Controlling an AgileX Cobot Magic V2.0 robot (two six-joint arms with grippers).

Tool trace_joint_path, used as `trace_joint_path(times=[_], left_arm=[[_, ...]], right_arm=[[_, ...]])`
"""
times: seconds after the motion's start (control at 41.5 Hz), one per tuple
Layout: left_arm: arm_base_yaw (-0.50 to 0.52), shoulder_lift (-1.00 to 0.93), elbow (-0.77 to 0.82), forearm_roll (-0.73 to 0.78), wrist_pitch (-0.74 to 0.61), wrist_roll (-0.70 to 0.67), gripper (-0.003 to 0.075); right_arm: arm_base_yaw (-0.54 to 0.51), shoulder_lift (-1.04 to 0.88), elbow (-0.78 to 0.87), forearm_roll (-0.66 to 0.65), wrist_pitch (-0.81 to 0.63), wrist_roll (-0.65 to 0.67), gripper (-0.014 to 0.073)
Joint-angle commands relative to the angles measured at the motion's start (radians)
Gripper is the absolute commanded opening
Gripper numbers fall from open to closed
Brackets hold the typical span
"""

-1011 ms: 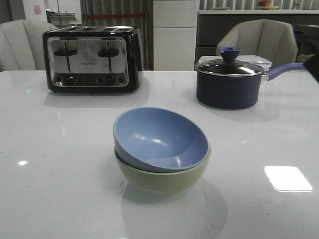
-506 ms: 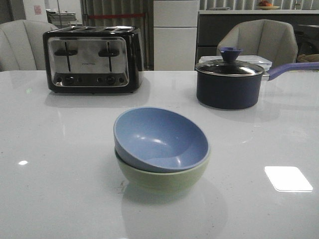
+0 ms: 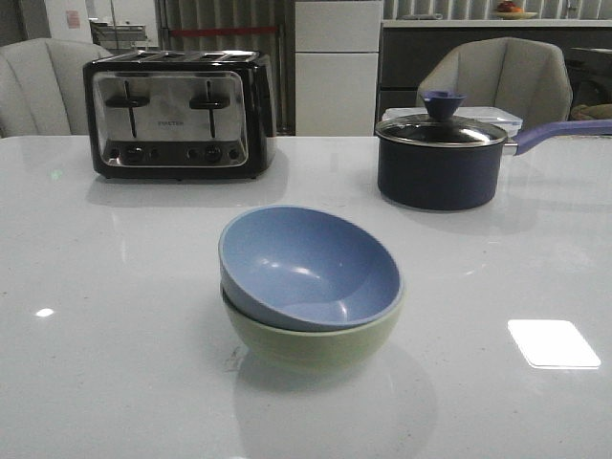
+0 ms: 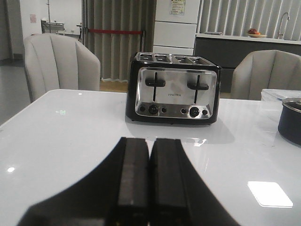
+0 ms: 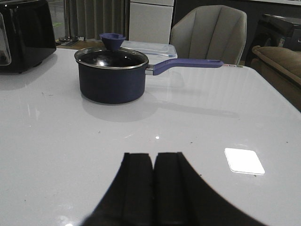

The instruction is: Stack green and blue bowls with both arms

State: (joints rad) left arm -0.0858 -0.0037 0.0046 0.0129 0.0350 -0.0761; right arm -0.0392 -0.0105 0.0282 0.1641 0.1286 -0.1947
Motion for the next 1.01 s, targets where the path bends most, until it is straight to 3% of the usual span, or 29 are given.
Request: trace_joint_path(times=[0.0, 0.193, 0.409, 0.987], left_arm=[[-0.007, -0.02, 0.004, 0.001, -0.092, -0.007, 0.0093], [-0.007, -0.02, 0.004, 0.001, -0.092, -0.007, 0.0093], [-0.007, -0.02, 0.004, 0.001, -0.092, -0.007, 0.0093], [-0.007, -0.02, 0.004, 0.001, -0.092, -0.007, 0.0093]], right_arm=[[-0.005, -0.019, -0.004, -0.001, -0.099, -0.01, 0.0057], [-0.005, -0.019, -0.003, -0.001, -0.102, 0.0, 0.0057], [-0.004, -0.019, -0.003, -0.202, -0.181, 0.27, 0.0057], [-0.004, -0.019, -0.003, -0.186, -0.221, 0.211, 0.0057]])
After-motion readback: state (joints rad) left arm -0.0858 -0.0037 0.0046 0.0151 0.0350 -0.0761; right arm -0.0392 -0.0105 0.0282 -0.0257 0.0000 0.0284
